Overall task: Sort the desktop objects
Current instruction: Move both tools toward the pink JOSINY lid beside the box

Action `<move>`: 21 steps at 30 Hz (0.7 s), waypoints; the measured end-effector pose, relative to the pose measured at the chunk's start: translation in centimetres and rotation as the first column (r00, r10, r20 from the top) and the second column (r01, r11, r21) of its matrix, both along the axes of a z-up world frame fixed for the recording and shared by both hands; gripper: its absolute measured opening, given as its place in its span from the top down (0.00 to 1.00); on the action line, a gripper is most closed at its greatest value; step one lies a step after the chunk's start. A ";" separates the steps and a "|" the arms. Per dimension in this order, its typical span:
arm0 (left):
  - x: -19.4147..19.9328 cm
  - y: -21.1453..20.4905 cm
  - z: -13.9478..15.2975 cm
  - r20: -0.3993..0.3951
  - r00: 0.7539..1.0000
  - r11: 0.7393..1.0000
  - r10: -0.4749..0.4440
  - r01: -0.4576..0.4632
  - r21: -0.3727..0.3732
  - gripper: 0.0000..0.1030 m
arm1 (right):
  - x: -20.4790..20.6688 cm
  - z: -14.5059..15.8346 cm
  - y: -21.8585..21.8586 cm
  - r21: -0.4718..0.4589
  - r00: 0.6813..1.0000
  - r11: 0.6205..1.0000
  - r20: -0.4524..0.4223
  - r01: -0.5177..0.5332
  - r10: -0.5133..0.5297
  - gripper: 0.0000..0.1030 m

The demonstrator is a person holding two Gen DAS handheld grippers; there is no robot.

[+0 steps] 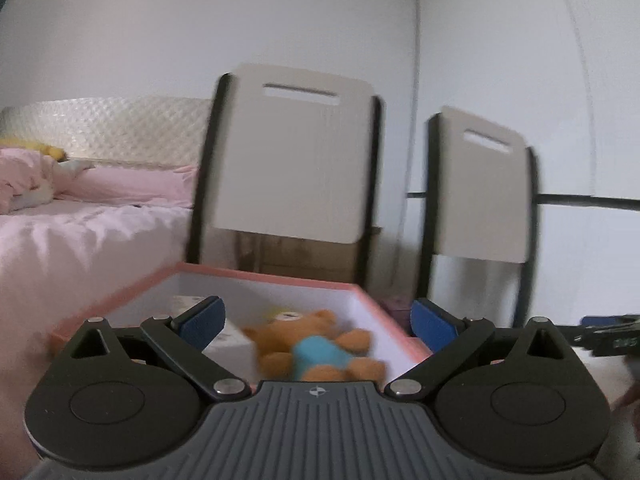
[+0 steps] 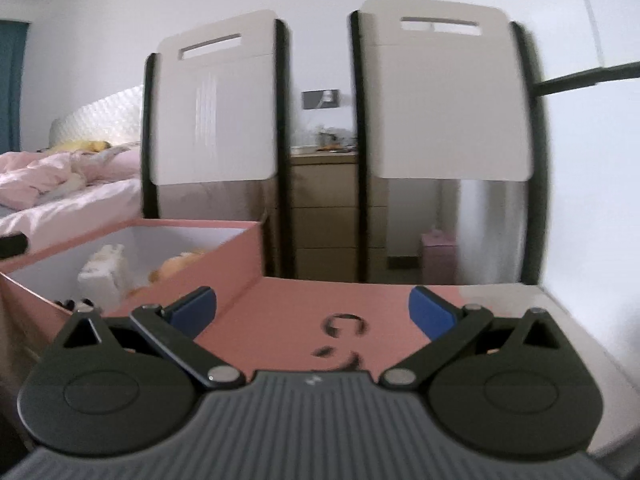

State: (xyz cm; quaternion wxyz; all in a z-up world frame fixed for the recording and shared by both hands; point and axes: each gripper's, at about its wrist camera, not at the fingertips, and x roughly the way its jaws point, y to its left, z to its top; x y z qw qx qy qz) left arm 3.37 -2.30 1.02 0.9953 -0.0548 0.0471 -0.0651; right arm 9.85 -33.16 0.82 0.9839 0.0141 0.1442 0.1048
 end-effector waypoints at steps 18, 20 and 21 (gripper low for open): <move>0.4 -8.3 -9.5 -0.322 0.919 0.956 -0.228 0.274 0.105 0.03 | -3.2 -6.4 -8.3 0.077 0.978 0.994 -0.200 0.081 -0.064 0.00; 0.7 -8.2 -9.7 -0.334 0.910 0.954 -0.247 0.289 0.081 0.03 | -3.4 -6.6 -8.5 0.097 0.981 0.993 -0.188 0.070 -0.050 0.00; 0.7 -8.3 -9.8 -0.329 0.910 0.952 -0.252 0.294 0.084 0.03 | -3.5 -6.7 -8.4 0.099 0.982 0.993 -0.185 0.058 -0.039 0.00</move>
